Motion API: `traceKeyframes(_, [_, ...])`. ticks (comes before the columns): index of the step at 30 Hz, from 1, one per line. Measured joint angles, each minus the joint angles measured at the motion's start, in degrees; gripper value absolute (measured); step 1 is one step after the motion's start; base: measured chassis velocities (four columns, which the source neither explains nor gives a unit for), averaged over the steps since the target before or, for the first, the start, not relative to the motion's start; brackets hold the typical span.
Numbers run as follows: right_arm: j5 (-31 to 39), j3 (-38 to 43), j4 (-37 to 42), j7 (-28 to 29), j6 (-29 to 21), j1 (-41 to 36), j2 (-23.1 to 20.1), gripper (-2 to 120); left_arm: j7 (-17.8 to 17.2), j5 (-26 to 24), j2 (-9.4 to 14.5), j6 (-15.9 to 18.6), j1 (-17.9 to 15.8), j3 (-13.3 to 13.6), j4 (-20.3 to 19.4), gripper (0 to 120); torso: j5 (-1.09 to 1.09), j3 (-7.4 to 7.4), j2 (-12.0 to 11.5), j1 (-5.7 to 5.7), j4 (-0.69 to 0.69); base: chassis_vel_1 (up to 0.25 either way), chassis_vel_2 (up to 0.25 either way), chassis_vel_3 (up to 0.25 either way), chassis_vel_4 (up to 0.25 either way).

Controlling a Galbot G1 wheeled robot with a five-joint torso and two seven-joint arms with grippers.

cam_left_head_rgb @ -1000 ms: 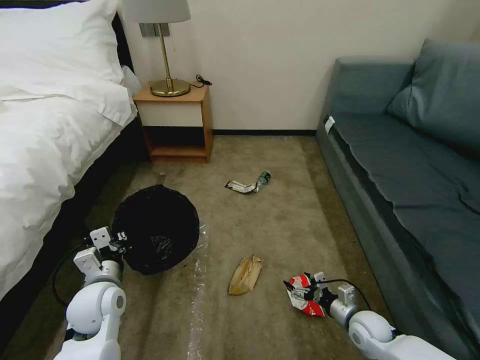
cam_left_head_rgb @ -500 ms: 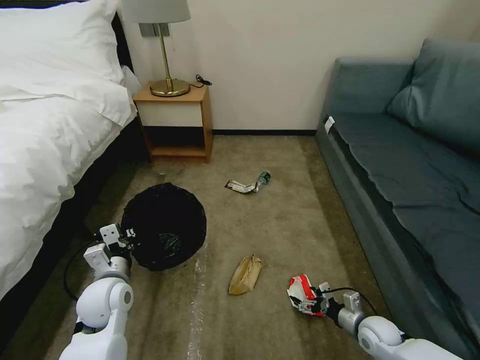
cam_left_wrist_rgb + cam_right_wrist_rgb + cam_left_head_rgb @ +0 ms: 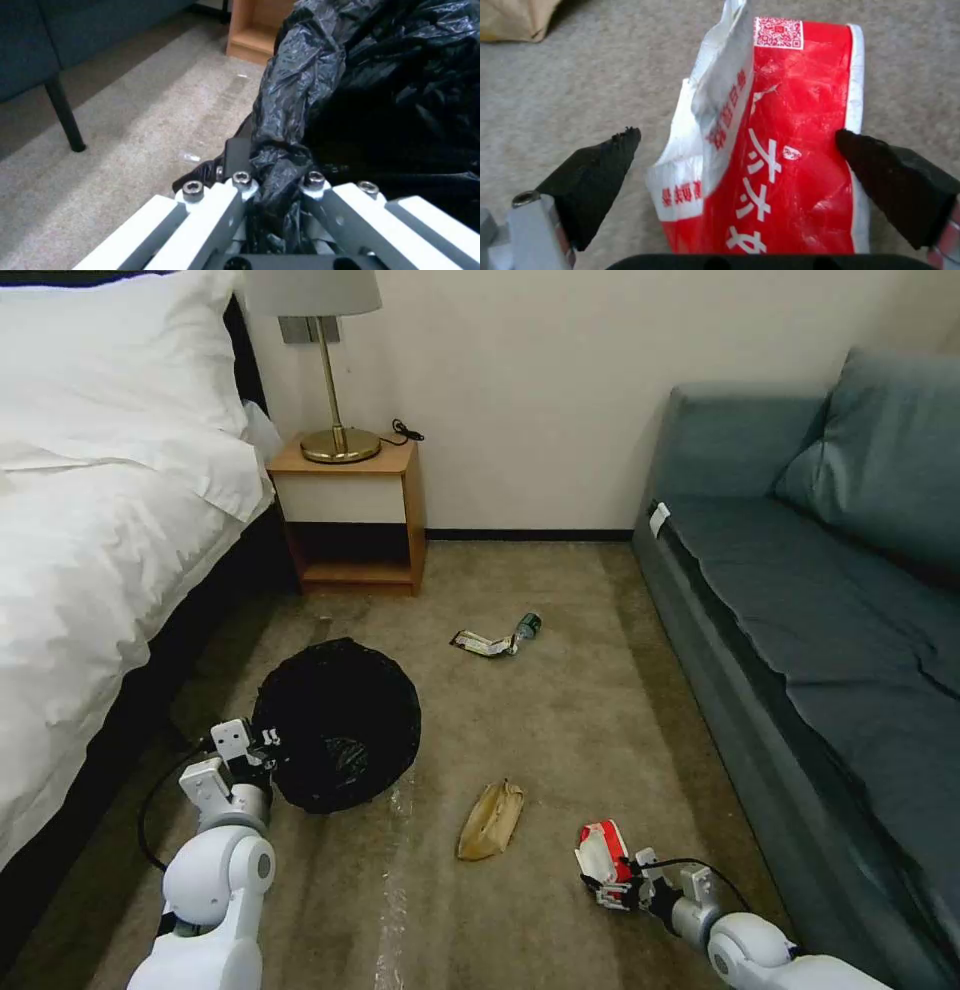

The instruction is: Pick up the trash bin, then pick up the garbage on the floor and place it into the trash bin.

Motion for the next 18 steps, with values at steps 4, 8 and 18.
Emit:
traceKeyframes(4, [-0.75, 0.28, -2.74, -0.9, 0.8, 0.82, 1.02, 100, 0.03, -0.02, 0.02, 0.0, 0.0, 0.19, 0.09, 3, 0.0, 0.0, 0.0, 0.0, 0.0, 0.0, 0.0, 0.0, 0.0])
traceKeyframes(8, [-1.31, 0.31, -3.9, -1.26, 1.43, 1.11, 1.44, 100, 0.03, -0.03, 0.04, 0.0, -0.02, 0.2, 0.09, 3, -0.01, 0.0, 0.0, 0.0, 0.0, 0.0, 0.0, 0.0, 0.0])
traceKeyframes(18, [-2.42, 1.59, -5.8, -1.67, 3.07, 0.97, 2.11, 74, -0.05, -0.03, 0.13, 0.0, -0.15, 0.19, 0.0, 3, -0.04, -0.01, 0.0, 0.0, -0.03, 0.0, 0.0, 0.0, 0.0])
